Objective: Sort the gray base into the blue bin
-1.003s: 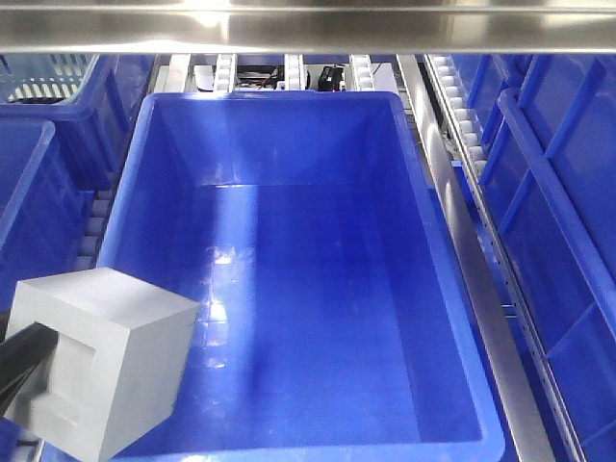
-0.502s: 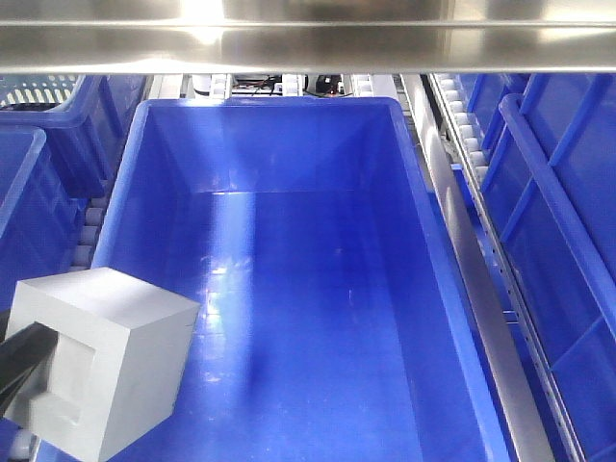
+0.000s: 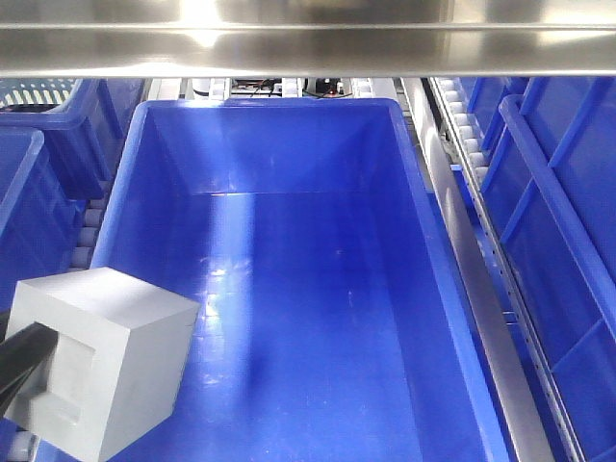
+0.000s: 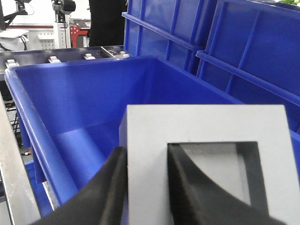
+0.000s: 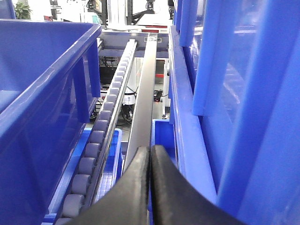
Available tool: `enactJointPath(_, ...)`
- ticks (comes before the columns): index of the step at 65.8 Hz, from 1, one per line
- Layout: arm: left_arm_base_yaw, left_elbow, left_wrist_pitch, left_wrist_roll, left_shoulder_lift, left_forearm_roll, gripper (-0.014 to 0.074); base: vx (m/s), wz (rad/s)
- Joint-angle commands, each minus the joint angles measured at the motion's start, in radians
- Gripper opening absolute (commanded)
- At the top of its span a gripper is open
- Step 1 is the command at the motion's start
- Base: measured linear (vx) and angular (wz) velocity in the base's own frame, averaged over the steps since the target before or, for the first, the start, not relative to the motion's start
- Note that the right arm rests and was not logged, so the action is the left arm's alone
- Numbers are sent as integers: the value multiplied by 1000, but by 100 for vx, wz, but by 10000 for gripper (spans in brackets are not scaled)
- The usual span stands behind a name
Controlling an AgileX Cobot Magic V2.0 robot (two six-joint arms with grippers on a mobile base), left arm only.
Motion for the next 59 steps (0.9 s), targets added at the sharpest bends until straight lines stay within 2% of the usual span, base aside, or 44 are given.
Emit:
enactJointPath(1,-3,-30,-111,-7,3,-7,-6,0,0)
enactJointPath(36,-3,-30,-111,-7,3,-8,-6,0,0)
enactJointPath(47,-3,-30,-150,-8,3,-8,-6,0,0)
enactJointPath(59,-3,-54,-148,-70,30,-46,-4,0,0)
